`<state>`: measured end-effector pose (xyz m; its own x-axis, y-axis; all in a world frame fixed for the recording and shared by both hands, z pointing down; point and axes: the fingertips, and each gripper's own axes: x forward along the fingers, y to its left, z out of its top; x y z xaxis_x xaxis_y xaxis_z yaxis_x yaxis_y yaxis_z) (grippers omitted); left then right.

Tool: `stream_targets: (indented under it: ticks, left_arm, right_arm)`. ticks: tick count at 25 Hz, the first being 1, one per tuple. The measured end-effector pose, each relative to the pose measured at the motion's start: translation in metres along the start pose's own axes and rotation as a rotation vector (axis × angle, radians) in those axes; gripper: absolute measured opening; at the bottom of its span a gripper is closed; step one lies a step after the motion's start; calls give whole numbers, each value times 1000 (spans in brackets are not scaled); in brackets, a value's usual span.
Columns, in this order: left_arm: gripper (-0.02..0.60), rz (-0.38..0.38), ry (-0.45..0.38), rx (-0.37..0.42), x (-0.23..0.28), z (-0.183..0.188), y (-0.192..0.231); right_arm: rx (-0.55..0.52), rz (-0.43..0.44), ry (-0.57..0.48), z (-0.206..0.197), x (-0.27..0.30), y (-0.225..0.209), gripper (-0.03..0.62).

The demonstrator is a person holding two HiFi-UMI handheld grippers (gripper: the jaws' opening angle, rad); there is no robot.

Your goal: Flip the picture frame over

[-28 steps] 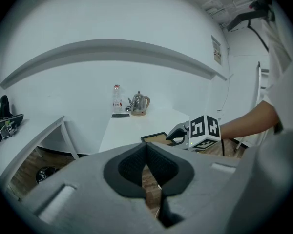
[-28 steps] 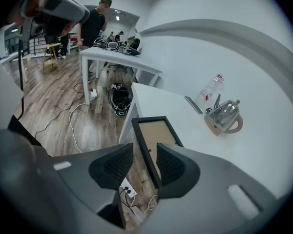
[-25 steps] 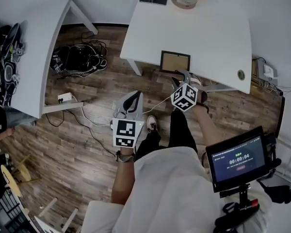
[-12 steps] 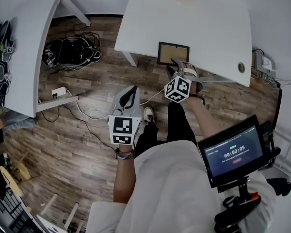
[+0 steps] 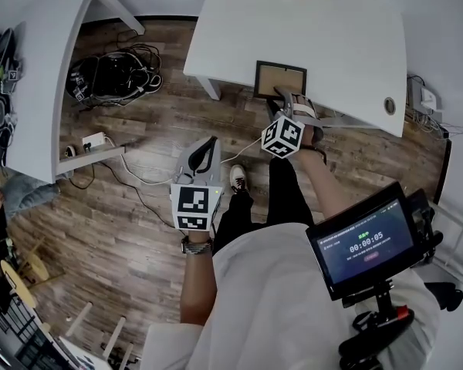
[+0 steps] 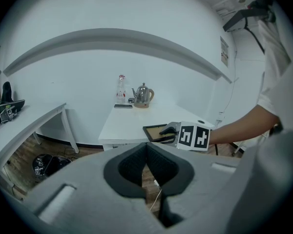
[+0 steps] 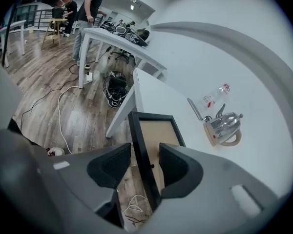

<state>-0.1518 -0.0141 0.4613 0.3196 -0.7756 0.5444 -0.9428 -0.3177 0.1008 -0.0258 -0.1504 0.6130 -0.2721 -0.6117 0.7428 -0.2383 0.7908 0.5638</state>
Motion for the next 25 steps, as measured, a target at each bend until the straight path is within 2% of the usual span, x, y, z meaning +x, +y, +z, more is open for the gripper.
stream_targets:
  ticks: [6, 13, 25]
  left_arm:
    - [3, -13, 9, -10, -4, -2, -1]
    - [3, -14, 13, 5, -6, -4, 0]
    - [3, -34, 20, 29, 3, -4, -7]
  right_arm:
    - [-18, -46, -3, 3, -4, -6, 153]
    - [10, -63, -30, 6, -9, -5, 143]
    - [217, -110, -141, 19, -25, -24, 123]
